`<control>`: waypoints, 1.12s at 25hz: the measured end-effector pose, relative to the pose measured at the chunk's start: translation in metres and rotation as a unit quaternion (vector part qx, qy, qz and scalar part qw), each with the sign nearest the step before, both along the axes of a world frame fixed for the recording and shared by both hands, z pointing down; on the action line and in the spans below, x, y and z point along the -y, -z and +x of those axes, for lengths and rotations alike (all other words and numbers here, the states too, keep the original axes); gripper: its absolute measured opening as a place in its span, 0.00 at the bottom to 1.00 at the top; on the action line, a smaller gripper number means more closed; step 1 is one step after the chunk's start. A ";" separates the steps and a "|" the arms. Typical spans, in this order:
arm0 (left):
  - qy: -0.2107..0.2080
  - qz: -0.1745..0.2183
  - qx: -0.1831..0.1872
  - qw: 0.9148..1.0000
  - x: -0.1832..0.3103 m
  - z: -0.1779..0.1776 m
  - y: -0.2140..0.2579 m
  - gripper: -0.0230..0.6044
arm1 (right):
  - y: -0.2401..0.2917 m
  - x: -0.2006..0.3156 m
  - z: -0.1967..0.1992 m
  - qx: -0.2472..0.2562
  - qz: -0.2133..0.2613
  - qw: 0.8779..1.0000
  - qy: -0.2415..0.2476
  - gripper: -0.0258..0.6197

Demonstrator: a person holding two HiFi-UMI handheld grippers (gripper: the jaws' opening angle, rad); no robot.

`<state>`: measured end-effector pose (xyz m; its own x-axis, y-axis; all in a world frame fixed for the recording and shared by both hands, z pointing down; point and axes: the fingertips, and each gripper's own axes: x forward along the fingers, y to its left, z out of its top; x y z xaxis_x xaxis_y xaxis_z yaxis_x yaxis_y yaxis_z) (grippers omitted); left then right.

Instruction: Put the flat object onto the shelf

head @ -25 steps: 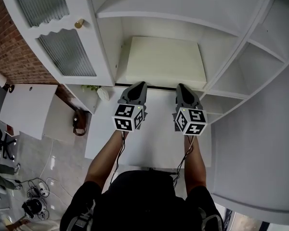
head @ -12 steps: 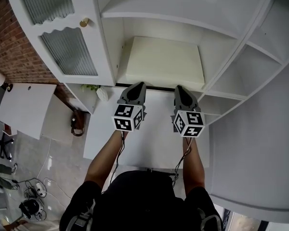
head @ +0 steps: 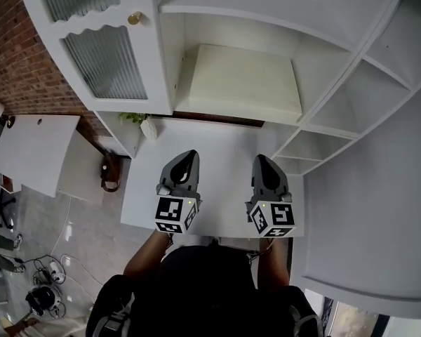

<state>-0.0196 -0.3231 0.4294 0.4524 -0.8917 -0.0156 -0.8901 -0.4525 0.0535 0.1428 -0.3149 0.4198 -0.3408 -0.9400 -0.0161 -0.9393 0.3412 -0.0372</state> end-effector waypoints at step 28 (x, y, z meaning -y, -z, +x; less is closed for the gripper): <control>-0.018 -0.022 0.005 1.000 -0.059 -0.005 -0.031 0.05 | -0.046 -0.053 -0.013 0.018 -0.029 0.999 -0.012 0.08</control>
<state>-0.0243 -0.2641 0.4604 0.4846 -0.8743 0.0281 -0.8737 -0.4822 0.0643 0.1301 -0.2624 0.4655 -0.3177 -0.9478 0.0264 -0.9451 0.3143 -0.0895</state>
